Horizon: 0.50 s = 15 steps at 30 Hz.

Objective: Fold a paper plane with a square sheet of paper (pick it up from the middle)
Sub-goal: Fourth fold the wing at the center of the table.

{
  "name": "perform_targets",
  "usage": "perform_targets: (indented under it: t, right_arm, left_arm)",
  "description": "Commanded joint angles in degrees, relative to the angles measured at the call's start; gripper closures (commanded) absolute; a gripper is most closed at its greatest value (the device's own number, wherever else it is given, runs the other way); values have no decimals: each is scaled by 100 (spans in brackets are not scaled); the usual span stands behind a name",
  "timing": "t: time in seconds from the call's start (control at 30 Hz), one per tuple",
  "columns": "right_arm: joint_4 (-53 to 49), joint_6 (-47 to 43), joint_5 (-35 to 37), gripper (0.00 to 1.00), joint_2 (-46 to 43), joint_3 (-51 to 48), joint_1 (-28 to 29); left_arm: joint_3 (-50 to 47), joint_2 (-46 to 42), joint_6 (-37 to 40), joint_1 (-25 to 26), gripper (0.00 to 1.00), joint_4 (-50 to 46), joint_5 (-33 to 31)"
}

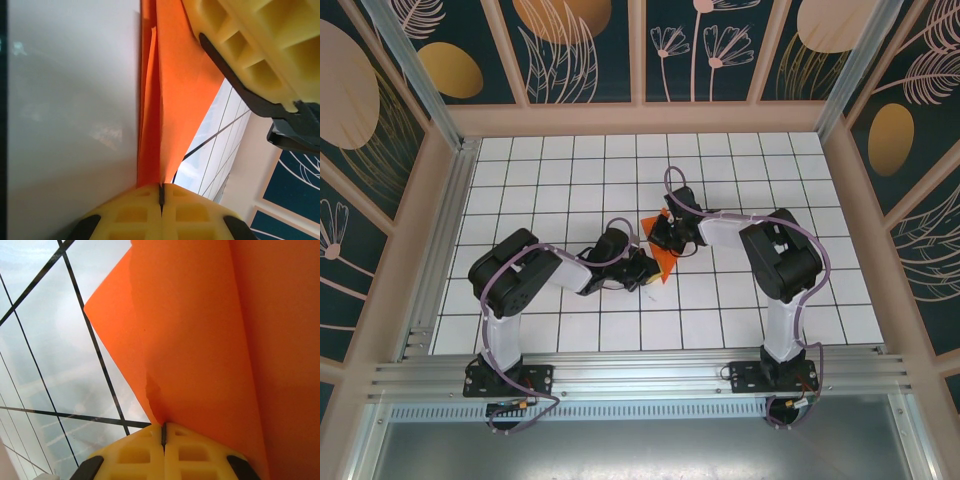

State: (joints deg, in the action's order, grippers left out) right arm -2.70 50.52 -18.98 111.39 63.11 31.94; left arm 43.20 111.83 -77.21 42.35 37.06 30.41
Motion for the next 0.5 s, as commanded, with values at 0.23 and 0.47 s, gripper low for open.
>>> perform_targets:
  t: [0.23, 0.47]
  right_arm:
    - [87, 12, -141, 100, 63, 66, -232]
    - [244, -427, -388, 76, -524, 110, -370]
  left_arm:
    - [68, 203, 39, 56, 100, -539, -46]
    - [74, 269, -22, 54, 100, -691, -65]
